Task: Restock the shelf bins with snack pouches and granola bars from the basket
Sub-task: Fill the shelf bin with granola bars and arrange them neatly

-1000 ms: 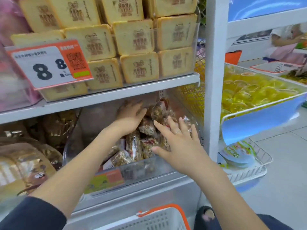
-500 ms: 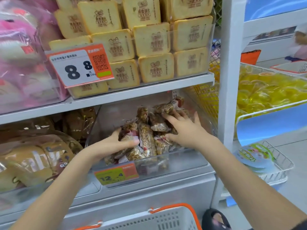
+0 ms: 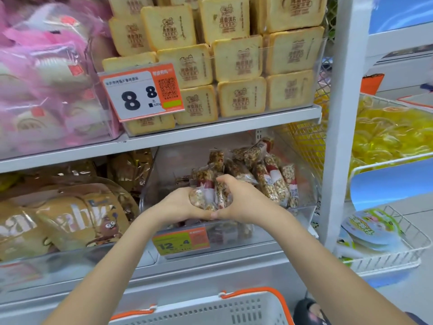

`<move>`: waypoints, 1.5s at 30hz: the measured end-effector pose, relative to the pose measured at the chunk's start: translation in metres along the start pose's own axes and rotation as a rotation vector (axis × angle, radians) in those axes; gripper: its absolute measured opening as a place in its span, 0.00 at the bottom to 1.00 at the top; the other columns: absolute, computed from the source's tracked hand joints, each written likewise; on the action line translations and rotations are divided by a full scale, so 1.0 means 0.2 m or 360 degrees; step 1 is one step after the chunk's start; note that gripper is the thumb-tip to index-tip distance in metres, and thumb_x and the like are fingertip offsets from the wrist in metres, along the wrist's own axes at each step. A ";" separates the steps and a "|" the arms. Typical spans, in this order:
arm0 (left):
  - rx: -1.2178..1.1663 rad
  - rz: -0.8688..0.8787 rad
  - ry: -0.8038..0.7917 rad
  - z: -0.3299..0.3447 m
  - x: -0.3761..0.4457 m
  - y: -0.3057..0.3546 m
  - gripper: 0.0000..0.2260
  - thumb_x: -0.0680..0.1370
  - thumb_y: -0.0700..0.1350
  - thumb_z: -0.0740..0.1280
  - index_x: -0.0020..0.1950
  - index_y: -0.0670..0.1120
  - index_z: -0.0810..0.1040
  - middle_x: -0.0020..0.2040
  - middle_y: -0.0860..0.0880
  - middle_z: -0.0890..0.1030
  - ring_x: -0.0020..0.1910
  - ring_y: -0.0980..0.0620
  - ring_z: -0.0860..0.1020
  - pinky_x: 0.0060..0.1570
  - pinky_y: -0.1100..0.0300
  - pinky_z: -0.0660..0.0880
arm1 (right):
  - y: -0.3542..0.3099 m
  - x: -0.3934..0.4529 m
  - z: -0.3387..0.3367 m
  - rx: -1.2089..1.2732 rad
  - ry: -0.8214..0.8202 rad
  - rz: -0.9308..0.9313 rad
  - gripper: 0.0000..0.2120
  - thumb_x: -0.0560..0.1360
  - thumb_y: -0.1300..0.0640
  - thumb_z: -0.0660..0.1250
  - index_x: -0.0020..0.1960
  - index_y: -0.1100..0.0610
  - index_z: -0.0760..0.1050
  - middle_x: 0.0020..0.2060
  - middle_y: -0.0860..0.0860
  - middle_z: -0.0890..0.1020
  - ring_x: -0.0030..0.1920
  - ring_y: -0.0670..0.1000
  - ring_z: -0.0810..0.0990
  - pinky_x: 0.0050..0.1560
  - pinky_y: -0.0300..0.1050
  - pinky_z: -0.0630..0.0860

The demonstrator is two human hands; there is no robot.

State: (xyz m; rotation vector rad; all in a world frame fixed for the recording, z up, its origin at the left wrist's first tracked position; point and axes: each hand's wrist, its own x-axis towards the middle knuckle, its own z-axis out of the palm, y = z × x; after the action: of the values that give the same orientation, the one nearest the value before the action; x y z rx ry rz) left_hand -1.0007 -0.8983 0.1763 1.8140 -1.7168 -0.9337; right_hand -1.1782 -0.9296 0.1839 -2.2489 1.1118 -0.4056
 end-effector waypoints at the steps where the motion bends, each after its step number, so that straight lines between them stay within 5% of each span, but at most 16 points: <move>1: -0.0003 -0.0011 -0.0005 0.00 0.02 0.01 0.24 0.55 0.55 0.81 0.47 0.53 0.79 0.39 0.58 0.83 0.38 0.63 0.79 0.40 0.68 0.74 | 0.00 0.00 0.00 0.0011 0.0001 0.0033 0.43 0.69 0.49 0.75 0.76 0.50 0.54 0.71 0.54 0.67 0.67 0.54 0.70 0.61 0.46 0.72; 4: 0.0064 -0.0035 0.0120 0.02 0.07 0.01 0.39 0.49 0.59 0.80 0.56 0.50 0.73 0.52 0.56 0.80 0.49 0.58 0.78 0.48 0.64 0.74 | 0.02 0.01 -0.02 0.0057 -0.0019 0.0101 0.46 0.67 0.49 0.76 0.76 0.48 0.52 0.72 0.54 0.65 0.66 0.55 0.71 0.59 0.45 0.72; 6: -0.0041 -0.0034 0.0296 0.02 0.08 0.00 0.39 0.52 0.54 0.82 0.59 0.49 0.71 0.52 0.54 0.79 0.49 0.59 0.78 0.48 0.66 0.73 | 0.04 0.01 -0.02 0.0071 -0.0023 0.0107 0.47 0.66 0.49 0.77 0.76 0.46 0.51 0.71 0.55 0.65 0.64 0.55 0.72 0.57 0.42 0.70; 8: -0.0237 -0.0020 0.0315 0.01 0.09 0.01 0.35 0.53 0.51 0.83 0.57 0.45 0.77 0.49 0.51 0.83 0.47 0.56 0.81 0.51 0.60 0.77 | 0.05 0.02 -0.02 0.0135 -0.0025 0.0124 0.46 0.66 0.47 0.77 0.74 0.48 0.54 0.69 0.53 0.67 0.64 0.53 0.72 0.57 0.41 0.69; 10: -0.0344 0.0009 0.0116 0.01 0.09 0.04 0.21 0.59 0.44 0.81 0.50 0.45 0.83 0.45 0.49 0.85 0.46 0.54 0.83 0.53 0.56 0.78 | 0.06 0.02 0.01 0.0165 -0.0008 0.0135 0.41 0.65 0.44 0.77 0.70 0.50 0.59 0.64 0.51 0.72 0.60 0.52 0.73 0.55 0.43 0.72; 14: -0.0277 0.0089 0.0070 0.02 0.07 0.09 0.11 0.64 0.38 0.78 0.42 0.50 0.85 0.42 0.52 0.85 0.44 0.57 0.83 0.49 0.61 0.78 | 0.07 0.03 0.04 0.0232 0.0115 0.0132 0.36 0.66 0.42 0.75 0.67 0.50 0.62 0.60 0.49 0.74 0.58 0.51 0.75 0.50 0.42 0.72; 16: -0.0298 0.0096 0.0198 0.02 0.07 0.12 0.10 0.62 0.43 0.80 0.40 0.49 0.85 0.41 0.53 0.85 0.44 0.56 0.83 0.49 0.58 0.78 | 0.07 0.02 0.03 0.0499 0.0155 0.0080 0.41 0.66 0.46 0.76 0.72 0.50 0.58 0.63 0.46 0.73 0.63 0.48 0.72 0.54 0.37 0.72; 19: -0.0426 0.0047 0.0385 0.03 0.10 0.23 0.07 0.65 0.46 0.79 0.33 0.50 0.82 0.32 0.57 0.83 0.35 0.63 0.80 0.35 0.68 0.75 | 0.06 0.00 -0.03 0.0710 0.0290 0.0021 0.53 0.67 0.48 0.77 0.78 0.45 0.42 0.73 0.48 0.63 0.68 0.47 0.67 0.59 0.38 0.67; 24: -0.0636 -0.0123 0.0276 0.10 0.25 0.47 0.17 0.75 0.45 0.69 0.62 0.41 0.75 0.57 0.51 0.77 0.59 0.54 0.75 0.52 0.63 0.74 | 0.07 -0.02 -0.07 0.0341 0.0622 0.0021 0.51 0.64 0.45 0.77 0.75 0.40 0.47 0.73 0.50 0.57 0.71 0.55 0.61 0.65 0.49 0.67; 26: -0.0844 -0.0200 0.0346 0.14 0.29 0.54 0.18 0.76 0.45 0.68 0.62 0.39 0.75 0.60 0.42 0.79 0.59 0.46 0.77 0.48 0.58 0.75 | 0.08 -0.02 -0.09 0.0278 0.0810 0.0067 0.46 0.65 0.49 0.77 0.74 0.42 0.53 0.74 0.50 0.53 0.70 0.58 0.63 0.63 0.51 0.68; 29: -0.1378 -0.0133 0.0273 0.20 0.35 0.61 0.16 0.79 0.49 0.63 0.62 0.42 0.75 0.58 0.44 0.79 0.58 0.47 0.77 0.52 0.57 0.74 | 0.11 -0.02 -0.14 0.0034 0.1094 0.0146 0.40 0.68 0.56 0.72 0.74 0.45 0.56 0.76 0.52 0.49 0.68 0.60 0.62 0.63 0.53 0.66; 30: -0.1330 -0.0109 0.0331 0.24 0.37 0.62 0.17 0.78 0.51 0.63 0.63 0.43 0.73 0.59 0.44 0.79 0.58 0.47 0.77 0.55 0.56 0.74 | 0.13 -0.02 -0.16 -0.0057 0.1141 0.0149 0.38 0.69 0.57 0.70 0.74 0.46 0.57 0.76 0.54 0.49 0.68 0.62 0.62 0.63 0.54 0.66; 33: -0.0212 -0.0021 0.0742 0.34 0.36 0.59 0.28 0.78 0.54 0.61 0.69 0.37 0.62 0.65 0.37 0.71 0.66 0.39 0.68 0.63 0.50 0.66 | 0.21 0.00 -0.17 -0.0250 0.1000 0.0234 0.33 0.74 0.54 0.63 0.75 0.41 0.55 0.77 0.53 0.49 0.71 0.62 0.60 0.63 0.59 0.67; 35: 0.0207 0.0017 0.0829 0.35 0.33 0.51 0.35 0.78 0.57 0.59 0.75 0.38 0.52 0.71 0.36 0.62 0.71 0.38 0.58 0.67 0.48 0.58 | 0.26 0.02 -0.15 -0.0324 0.0928 0.0287 0.29 0.76 0.49 0.61 0.74 0.40 0.56 0.78 0.51 0.48 0.73 0.60 0.56 0.66 0.61 0.64; 39: -0.0017 -0.0026 0.0738 0.24 0.29 0.35 0.35 0.78 0.62 0.56 0.78 0.51 0.44 0.77 0.42 0.51 0.75 0.41 0.50 0.70 0.47 0.57 | 0.29 0.02 -0.17 -0.0253 0.0871 0.0336 0.26 0.77 0.43 0.59 0.74 0.42 0.59 0.78 0.49 0.48 0.76 0.57 0.50 0.69 0.58 0.61; 45: -0.0173 0.0146 0.0570 0.13 0.37 0.27 0.26 0.79 0.62 0.53 0.76 0.59 0.51 0.78 0.53 0.51 0.76 0.48 0.52 0.73 0.46 0.54 | 0.24 -0.06 -0.16 -0.0408 0.1015 0.0258 0.35 0.76 0.40 0.61 0.77 0.45 0.50 0.78 0.56 0.43 0.77 0.55 0.40 0.73 0.54 0.54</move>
State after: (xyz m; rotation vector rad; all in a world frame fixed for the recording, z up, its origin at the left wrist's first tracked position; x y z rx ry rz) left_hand -1.0573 -0.9744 0.1885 1.6958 -1.4823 -0.6075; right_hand -1.2301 -0.9541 0.1784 -2.2788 1.7352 -1.0066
